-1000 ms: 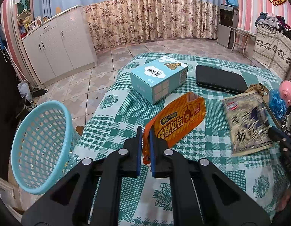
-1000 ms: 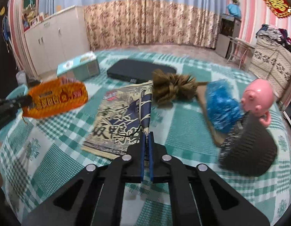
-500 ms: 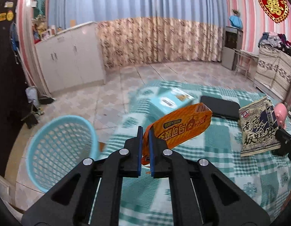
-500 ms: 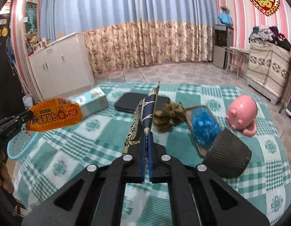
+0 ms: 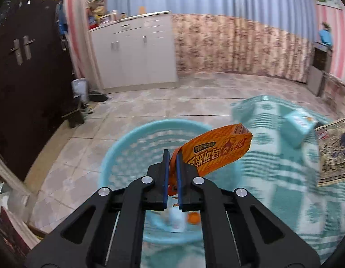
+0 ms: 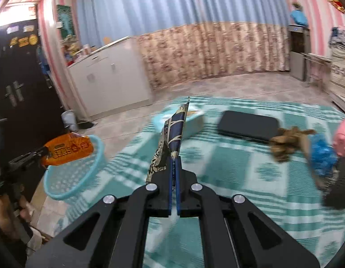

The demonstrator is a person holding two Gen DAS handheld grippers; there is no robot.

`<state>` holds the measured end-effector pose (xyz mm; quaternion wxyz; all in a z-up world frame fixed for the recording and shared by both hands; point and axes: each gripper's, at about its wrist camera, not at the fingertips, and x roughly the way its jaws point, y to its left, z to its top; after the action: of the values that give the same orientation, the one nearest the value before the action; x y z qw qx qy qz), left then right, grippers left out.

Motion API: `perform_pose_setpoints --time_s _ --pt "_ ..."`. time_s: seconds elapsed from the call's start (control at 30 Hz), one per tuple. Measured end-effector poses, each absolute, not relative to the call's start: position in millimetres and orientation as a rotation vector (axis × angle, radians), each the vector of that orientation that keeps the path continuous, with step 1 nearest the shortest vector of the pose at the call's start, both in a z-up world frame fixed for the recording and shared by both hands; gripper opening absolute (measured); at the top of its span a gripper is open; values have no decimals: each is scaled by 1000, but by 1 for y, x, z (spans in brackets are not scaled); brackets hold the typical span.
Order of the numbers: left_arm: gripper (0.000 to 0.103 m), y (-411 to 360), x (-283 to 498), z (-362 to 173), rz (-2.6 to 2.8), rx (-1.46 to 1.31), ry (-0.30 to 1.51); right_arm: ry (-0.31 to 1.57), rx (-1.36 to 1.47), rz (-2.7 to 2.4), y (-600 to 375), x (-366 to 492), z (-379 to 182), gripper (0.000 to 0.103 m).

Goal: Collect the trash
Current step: 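Carry both packets over the blue basket and open both tools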

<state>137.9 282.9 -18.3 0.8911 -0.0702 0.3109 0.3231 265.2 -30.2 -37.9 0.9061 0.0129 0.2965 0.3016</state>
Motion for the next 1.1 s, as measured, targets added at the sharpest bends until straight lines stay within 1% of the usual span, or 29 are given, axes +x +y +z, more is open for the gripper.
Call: perform_pose_setpoints --time_s 0.13,0.27,0.53,0.57,0.6,0.63,0.67,0.7,0.83,0.9,1.0,1.1 --pt "4 327 131 -32 725 -193 657 592 -33 667 6 262 -35 3" --pt "4 353 135 -49 753 -205 677 593 -38 704 33 262 -33 3" --pt "5 369 144 -76 725 -214 715 578 -64 733 60 258 -27 3" --pt "11 370 143 -77 713 -220 715 579 -64 734 61 258 -26 3" --pt "23 371 143 -77 704 -224 716 579 -64 734 62 258 -25 3" --pt "31 371 142 -77 700 -223 714 579 -64 733 64 258 -25 3" --pt "46 370 140 -74 705 -220 705 579 -66 734 66 258 -23 3" --pt "55 370 137 -72 711 -219 692 576 -69 737 68 256 -22 3" --pt "70 368 123 -59 712 -228 663 553 -85 754 77 246 -13 3" --pt "81 366 114 -51 734 -219 636 541 -82 767 84 242 -5 3" --pt "88 363 104 -40 750 -194 608 531 -77 796 95 237 2 3" --pt "91 361 94 -35 766 -168 593 537 -92 824 115 232 1 3"
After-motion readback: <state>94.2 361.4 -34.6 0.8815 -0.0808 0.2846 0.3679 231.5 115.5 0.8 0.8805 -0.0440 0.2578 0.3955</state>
